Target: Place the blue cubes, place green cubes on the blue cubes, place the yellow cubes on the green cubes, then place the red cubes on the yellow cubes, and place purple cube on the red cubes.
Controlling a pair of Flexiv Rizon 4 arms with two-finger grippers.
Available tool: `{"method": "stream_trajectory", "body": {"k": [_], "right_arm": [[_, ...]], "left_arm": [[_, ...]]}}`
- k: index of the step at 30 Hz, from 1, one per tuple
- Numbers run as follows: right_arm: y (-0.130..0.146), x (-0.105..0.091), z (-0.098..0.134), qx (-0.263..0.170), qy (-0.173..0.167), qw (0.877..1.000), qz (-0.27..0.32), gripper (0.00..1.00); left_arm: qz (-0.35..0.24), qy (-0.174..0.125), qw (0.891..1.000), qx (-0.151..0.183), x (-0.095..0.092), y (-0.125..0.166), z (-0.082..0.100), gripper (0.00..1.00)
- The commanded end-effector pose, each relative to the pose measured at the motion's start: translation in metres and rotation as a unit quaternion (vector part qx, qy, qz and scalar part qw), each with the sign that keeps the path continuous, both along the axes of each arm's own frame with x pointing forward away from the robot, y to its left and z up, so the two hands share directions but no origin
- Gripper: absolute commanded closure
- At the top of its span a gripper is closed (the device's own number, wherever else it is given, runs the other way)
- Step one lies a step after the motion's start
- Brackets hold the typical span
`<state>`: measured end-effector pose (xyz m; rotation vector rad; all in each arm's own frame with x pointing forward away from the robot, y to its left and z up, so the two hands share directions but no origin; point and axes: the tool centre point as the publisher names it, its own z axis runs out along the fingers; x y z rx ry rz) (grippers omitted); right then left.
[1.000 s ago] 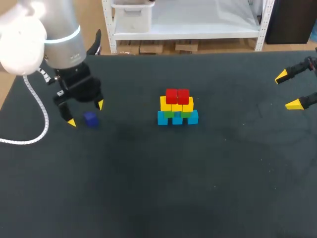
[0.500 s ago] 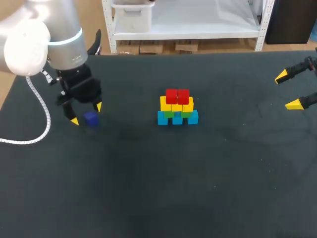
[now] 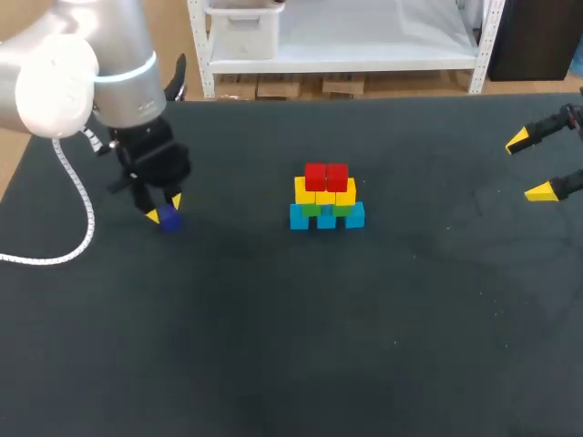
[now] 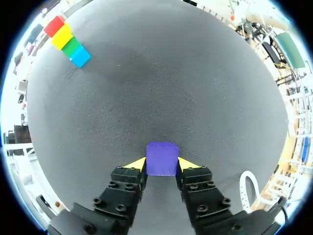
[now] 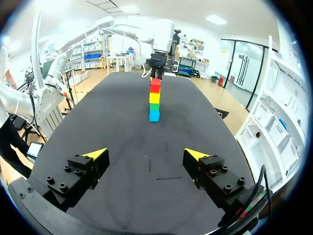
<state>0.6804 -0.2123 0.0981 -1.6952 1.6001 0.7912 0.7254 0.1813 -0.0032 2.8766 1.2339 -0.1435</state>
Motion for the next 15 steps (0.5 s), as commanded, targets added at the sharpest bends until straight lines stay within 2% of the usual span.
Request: {"method": "stream_trajectory", "body": {"k": [1, 5, 7, 9, 11, 12, 13, 15], "right_arm": [[0.0, 0.0, -0.001, 0.001, 0.0, 1.0, 0.0, 0.0], [0.0, 0.0, -0.001, 0.001, 0.0, 1.0, 0.0, 0.0], [0.0, 0.0, -0.001, 0.001, 0.0, 1.0, 0.0, 0.0], [0.0, 0.0, -0.001, 0.001, 0.0, 1.0, 0.0, 0.0], [0.0, 0.0, -0.001, 0.001, 0.0, 1.0, 0.0, 0.0], [0.0, 0.0, -0.001, 0.001, 0.0, 1.0, 0.0, 0.0], [0.0, 0.0, -0.001, 0.001, 0.0, 1.0, 0.0, 0.0], [0.0, 0.0, -0.001, 0.001, 0.0, 1.0, 0.0, 0.0]], "left_arm": [[0.03, -0.008, 0.999, -0.006, -0.004, 0.001, 0.008, 1.0], [0.139, -0.018, 0.99, -0.027, -0.008, 0.0, 0.028, 1.0], [0.208, -0.01, 0.977, -0.033, -0.01, -0.002, 0.04, 1.0], [0.28, -0.014, 0.959, -0.035, -0.014, -0.006, 0.052, 1.0], [0.318, -0.017, 0.947, -0.048, -0.02, -0.013, 0.067, 1.0], [0.349, -0.016, 0.936, -0.049, -0.023, -0.017, 0.075, 1.0], [0.355, -0.008, 0.933, -0.064, -0.026, -0.022, 0.083, 1.0], [0.372, -0.017, 0.926, -0.056, -0.031, -0.034, 0.1, 1.0]]}}
